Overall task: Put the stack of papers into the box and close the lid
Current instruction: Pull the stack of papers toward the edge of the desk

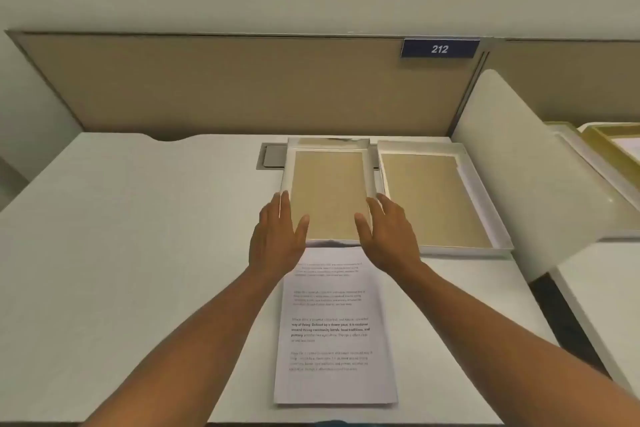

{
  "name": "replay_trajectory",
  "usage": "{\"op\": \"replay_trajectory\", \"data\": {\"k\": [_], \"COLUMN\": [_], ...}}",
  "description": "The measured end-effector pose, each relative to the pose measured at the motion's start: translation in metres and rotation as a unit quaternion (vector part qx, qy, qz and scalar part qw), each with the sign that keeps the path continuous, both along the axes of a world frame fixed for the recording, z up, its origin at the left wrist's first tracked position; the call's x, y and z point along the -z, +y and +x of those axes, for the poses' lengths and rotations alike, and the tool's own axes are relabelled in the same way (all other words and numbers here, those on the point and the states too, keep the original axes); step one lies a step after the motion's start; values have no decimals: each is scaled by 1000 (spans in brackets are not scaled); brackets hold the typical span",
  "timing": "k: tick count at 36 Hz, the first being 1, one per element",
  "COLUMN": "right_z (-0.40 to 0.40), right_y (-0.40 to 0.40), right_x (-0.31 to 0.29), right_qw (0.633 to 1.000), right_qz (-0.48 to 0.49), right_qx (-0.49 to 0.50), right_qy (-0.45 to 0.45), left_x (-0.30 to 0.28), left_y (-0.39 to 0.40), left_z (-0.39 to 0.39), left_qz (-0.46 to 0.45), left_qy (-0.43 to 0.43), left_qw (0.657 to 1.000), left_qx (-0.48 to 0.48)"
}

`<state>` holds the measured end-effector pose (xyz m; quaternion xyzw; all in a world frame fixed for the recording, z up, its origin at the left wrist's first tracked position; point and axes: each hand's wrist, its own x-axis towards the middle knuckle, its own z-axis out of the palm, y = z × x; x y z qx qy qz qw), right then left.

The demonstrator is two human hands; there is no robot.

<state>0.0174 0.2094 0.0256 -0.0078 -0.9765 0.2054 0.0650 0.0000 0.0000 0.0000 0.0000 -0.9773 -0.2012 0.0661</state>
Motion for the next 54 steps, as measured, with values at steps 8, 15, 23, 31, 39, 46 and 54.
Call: {"op": "replay_trajectory", "data": {"k": [8, 15, 23, 31, 39, 46, 54], "right_z": [37, 64, 63, 48, 47, 53, 62], "right_y": [12, 22, 12, 15, 9, 7, 5], "right_x": [61, 99, 104, 106, 106, 112, 109], "right_qw": [986, 961, 931, 861, 861, 844, 908], "right_qz": [-25, -30, -170, -344, -339, -398, -332], "right_qx": [55, 97, 163, 224, 202, 178, 93], "right_qy": [-156, -259, -279, -301, -321, -313, -239], "left_x": [52, 86, 93, 95, 96, 99, 107], "left_y": [-13, -25, -19, -18, -17, -12, -7], "left_z": [30, 50, 59, 60, 64, 67, 73], "left_qz": [24, 38, 82, 77, 72, 57, 93], "left_qy": [-173, -322, -332, -322, -306, -300, -331], "left_qw": [983, 944, 937, 940, 945, 947, 936], "left_qx": [-58, -67, -76, -83, -95, -100, -73]}}
